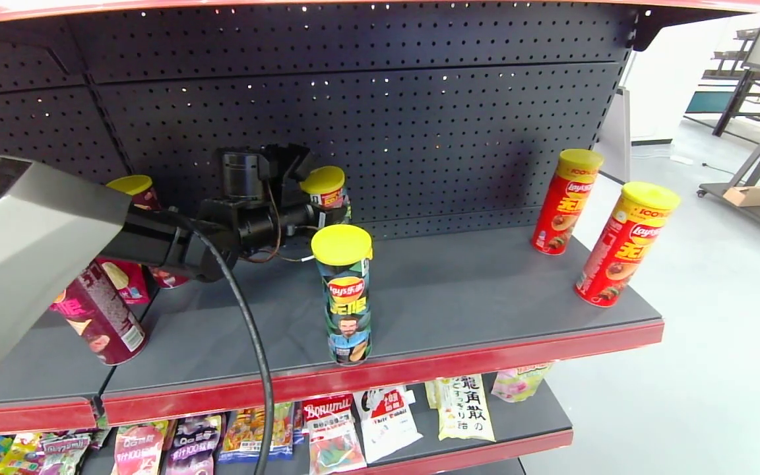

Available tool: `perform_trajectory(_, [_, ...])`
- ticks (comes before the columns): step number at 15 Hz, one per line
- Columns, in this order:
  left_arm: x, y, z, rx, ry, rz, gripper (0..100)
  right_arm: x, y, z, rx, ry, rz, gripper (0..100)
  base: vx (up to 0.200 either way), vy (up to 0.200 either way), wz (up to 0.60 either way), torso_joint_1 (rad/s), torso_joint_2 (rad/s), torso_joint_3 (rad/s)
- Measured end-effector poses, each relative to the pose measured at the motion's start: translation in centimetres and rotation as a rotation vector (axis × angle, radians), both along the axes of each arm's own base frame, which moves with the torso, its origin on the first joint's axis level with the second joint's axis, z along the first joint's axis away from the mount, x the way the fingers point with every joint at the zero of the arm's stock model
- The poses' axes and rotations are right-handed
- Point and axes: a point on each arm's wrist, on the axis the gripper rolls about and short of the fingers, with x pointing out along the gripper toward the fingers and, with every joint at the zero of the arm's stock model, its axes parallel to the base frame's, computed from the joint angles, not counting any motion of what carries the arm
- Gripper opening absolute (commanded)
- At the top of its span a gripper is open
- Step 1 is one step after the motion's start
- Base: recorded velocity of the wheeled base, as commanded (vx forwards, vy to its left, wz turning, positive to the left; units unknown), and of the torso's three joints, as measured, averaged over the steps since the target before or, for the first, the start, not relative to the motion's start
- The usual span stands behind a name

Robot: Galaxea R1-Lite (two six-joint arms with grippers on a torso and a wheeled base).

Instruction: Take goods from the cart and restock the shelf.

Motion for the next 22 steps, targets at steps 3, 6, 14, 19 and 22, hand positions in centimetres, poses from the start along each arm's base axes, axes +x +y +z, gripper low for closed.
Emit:
perform_trajectory(3, [0.2, -0.1, -0.4, 0.014, 0.002, 0.050, 0, 0.0, 0.0, 0.0, 0.000, 0.000, 0.000, 100, 0.000, 0.000, 0.00, 0.000, 0.00, 0.000])
perform_trajectory(6, [0.3, -0.5, -0.8, 0.027, 0.004, 0.104, 0, 0.0, 0.0, 0.0, 0.000, 0.000, -0.001, 100, 0.000, 0.000, 0.00, 0.000, 0.00, 0.000])
perform_trajectory(14, [0.5, -0.8, -0.7, -0.003, 0.010, 0.104, 0, 0.0, 0.0, 0.0, 0.000, 0.000, -0.001, 100, 0.000, 0.000, 0.00, 0.000, 0.00, 0.000])
perform_trajectory(19, [0.5, -1.3, -1.0, 0.002, 0.011, 0.092, 0, 0.0, 0.0, 0.0, 0.000, 0.000, -0.001, 100, 0.000, 0.000, 0.00, 0.000, 0.00, 0.000])
perform_trajectory(22, [0.5, -1.5, -1.1, 0.003, 0.013, 0.089, 0, 0.0, 0.0, 0.0, 0.000, 0.000, -0.001, 100, 0.000, 0.000, 0.00, 0.000, 0.00, 0.000])
